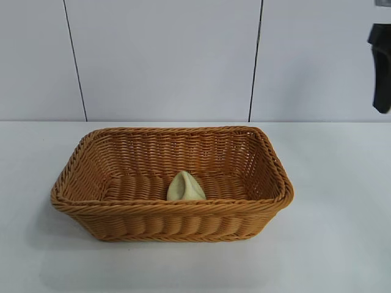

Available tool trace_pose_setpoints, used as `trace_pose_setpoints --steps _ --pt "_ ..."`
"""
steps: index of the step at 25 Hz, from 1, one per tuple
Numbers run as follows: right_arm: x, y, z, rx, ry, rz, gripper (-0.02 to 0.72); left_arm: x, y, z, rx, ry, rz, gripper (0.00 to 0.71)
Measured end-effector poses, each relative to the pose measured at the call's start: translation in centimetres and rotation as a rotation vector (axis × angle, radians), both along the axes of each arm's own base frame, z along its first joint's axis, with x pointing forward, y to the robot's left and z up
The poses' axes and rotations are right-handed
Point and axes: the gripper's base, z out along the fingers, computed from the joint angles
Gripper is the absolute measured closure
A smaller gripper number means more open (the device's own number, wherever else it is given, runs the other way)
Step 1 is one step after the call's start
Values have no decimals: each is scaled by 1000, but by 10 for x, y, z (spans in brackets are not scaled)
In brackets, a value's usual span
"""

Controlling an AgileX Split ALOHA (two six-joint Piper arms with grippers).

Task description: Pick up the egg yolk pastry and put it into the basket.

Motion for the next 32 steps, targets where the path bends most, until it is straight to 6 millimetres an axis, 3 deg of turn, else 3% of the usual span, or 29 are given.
trace_pose_setpoints --steps 5,15,21,32 --pt "-80 -1 1 -2 -34 14 59 0 0 0 0 0 0 18" --pt "-187 -2 -15 -5 -407 17 59 0 0 0 0 0 0 18" --pt "-228 -3 -9 -5 -646 17 59 0 0 0 0 0 0 18" --pt "-280 -3 0 -1 -989 15 59 0 0 0 0 1 0 18"
